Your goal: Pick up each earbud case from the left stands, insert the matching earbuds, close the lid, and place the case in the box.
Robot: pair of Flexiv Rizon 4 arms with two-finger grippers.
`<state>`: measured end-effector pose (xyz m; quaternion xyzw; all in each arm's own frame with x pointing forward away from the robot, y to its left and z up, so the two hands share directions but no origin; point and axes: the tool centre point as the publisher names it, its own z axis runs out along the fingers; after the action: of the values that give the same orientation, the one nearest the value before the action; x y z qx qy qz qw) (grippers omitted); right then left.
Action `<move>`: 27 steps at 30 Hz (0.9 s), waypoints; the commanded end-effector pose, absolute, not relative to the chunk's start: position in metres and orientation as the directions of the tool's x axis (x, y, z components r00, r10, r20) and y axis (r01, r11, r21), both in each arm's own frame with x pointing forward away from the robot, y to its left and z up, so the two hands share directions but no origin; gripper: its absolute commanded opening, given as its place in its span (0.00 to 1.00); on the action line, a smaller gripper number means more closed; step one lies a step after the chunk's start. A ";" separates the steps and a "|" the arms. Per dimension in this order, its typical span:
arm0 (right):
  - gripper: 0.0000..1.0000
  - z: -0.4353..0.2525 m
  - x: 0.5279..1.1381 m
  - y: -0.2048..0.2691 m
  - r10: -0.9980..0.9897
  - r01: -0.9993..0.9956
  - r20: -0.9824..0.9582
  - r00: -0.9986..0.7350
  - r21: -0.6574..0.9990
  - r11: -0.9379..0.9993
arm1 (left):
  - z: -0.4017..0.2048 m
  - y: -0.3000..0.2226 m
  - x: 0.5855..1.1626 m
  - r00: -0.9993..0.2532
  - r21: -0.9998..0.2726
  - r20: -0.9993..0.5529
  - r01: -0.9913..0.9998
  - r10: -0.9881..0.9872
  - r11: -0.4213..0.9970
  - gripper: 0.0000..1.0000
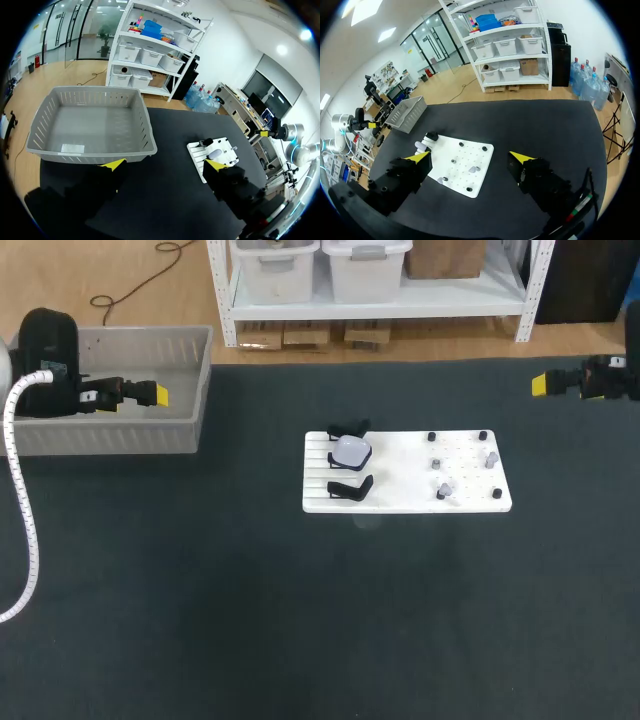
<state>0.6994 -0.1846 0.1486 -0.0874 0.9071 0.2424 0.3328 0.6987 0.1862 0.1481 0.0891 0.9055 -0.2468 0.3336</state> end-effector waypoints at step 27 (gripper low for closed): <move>1.00 0.149 0.699 -0.185 0.002 -0.319 -0.646 -0.764 0.380 0.868 | 0.163 0.172 0.688 -0.638 -0.398 -0.768 0.543 0.055 0.740 1.00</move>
<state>0.6994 -0.1846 0.1486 -0.0874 0.9071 0.2424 0.3328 0.6973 0.1658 0.1679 0.1487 0.8884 -0.2527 0.3533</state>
